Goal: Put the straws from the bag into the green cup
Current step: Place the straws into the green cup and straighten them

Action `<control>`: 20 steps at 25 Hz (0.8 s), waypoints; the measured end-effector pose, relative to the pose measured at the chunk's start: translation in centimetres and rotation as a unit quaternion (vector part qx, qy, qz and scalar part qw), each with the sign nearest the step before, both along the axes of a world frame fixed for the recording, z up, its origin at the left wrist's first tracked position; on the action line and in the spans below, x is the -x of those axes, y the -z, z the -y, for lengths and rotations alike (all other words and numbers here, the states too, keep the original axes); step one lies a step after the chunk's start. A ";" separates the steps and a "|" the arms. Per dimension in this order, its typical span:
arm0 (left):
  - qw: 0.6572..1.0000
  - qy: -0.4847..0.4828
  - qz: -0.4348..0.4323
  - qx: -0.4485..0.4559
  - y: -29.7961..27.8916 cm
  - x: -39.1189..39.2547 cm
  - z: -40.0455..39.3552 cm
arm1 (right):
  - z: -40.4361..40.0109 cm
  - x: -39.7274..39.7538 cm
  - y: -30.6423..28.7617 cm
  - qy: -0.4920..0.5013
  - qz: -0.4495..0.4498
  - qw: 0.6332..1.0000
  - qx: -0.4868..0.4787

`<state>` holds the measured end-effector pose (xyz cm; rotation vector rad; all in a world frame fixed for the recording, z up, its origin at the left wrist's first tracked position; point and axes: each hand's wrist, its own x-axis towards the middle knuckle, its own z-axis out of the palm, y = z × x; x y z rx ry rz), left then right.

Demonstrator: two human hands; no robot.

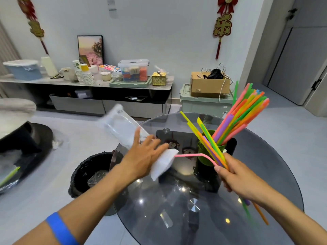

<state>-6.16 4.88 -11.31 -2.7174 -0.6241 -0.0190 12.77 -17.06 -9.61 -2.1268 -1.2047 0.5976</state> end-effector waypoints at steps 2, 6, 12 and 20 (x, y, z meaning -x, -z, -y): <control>0.989 0.018 -0.025 0.145 1.1 -1.3 1.1 | 0.0 0.4 -0.5 0.021 0.035 0.999 0.003; 0.970 0.022 -0.013 0.241 2.4 -2.2 0.5 | 1.1 0.5 -3.1 0.079 0.169 0.982 0.024; 0.976 -0.126 0.075 0.162 4.0 -1.6 -1.7 | 1.8 2.3 -5.7 0.091 0.207 0.973 -0.037; 0.920 -0.097 0.191 0.327 4.0 0.0 -2.7 | 0.4 1.9 -3.4 0.100 0.218 0.970 -0.044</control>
